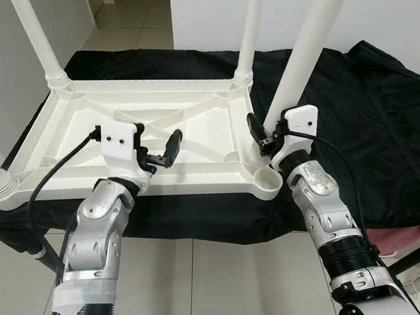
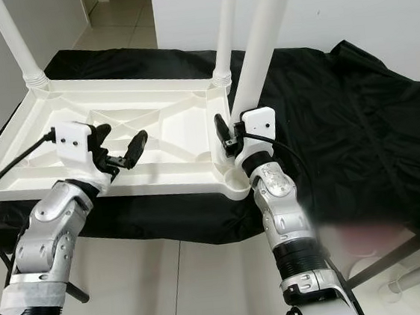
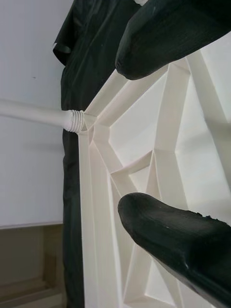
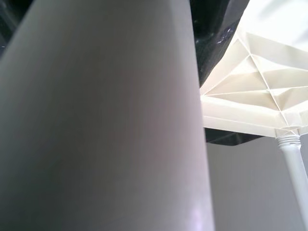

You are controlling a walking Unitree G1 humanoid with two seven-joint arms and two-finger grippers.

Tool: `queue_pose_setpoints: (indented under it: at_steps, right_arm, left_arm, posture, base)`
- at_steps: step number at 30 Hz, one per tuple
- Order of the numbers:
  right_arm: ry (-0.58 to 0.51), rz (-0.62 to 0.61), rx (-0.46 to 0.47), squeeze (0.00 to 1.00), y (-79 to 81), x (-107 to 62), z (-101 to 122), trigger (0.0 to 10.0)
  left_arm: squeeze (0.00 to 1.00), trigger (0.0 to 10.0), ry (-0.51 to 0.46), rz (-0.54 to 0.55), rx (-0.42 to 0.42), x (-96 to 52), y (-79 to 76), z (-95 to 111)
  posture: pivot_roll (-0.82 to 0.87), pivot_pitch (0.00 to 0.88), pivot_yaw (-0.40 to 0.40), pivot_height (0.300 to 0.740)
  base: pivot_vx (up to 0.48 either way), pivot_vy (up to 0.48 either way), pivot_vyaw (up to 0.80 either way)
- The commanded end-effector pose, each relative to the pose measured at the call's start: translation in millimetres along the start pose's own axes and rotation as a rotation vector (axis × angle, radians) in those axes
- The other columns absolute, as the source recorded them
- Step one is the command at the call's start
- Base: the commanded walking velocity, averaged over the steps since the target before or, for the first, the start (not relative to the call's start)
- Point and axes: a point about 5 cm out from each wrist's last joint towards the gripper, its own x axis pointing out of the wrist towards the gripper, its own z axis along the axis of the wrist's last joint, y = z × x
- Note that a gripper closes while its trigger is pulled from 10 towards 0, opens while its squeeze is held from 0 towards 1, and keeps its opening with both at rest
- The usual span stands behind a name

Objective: Building children table

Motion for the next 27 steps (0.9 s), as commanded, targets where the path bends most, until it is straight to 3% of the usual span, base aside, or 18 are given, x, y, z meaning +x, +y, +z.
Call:
queue_pose_setpoints:
  at_steps: [1,12,14,15,20,23,27]
  right_arm:
    - [0.000,-0.015,-0.016,0.00,-3.3,-7.3,-1,10.0]
    - [0.032,-0.035,-0.008,0.00,-2.0,-24.2,-8,10.0]
    - [0.038,-0.039,-0.004,0.00,-1.4,-27.2,-9,10.0]
    - [0.048,-0.041,0.006,0.00,-0.3,-31.2,-11,10.0]
    - [0.052,-0.028,0.000,0.00,0.6,-33.3,-11,10.0]
    - [0.074,0.007,-0.027,0.00,1.7,-36.6,-15,10.0]
    - [0.092,0.043,-0.043,0.00,2.5,-37.6,-18,10.0]
  left_arm:
    - [0.00,10.0,0.031,0.137,-0.008,-5.5,11.6,-10]
    - [0.00,10.0,0.010,0.108,-0.006,-8.6,3.4,-6]
    - [0.00,10.0,0.011,0.068,-0.001,-9.2,-2.2,-6]
    - [0.00,10.0,0.012,-0.012,0.001,-11.3,-12.3,-5]
    - [0.00,10.0,0.013,-0.084,0.009,-12.4,-21.6,-5]
    - [0.00,10.0,0.036,-0.202,0.045,-15.8,-38.4,-7]
    - [0.00,10.0,0.053,-0.267,0.058,-19.4,-46.5,-10]
  posture:
    - [0.04,0.081,-0.048,0.740]
    - [0.03,0.081,-0.051,0.740]
    - [0.03,0.081,-0.047,0.740]
    - [0.03,0.089,-0.049,0.740]
    - [0.03,0.099,-0.052,0.740]
    - [0.03,0.105,-0.057,0.740]
    - [0.03,0.110,-0.056,0.740]
  base:
    - [0.000,0.000,0.00]
    - [0.000,0.000,0.00]
    - [0.000,0.000,0.00]
    - [0.000,0.000,0.00]
    - [0.000,0.000,0.00]
    - [0.000,0.000,0.00]
    - [0.000,0.000,0.00]
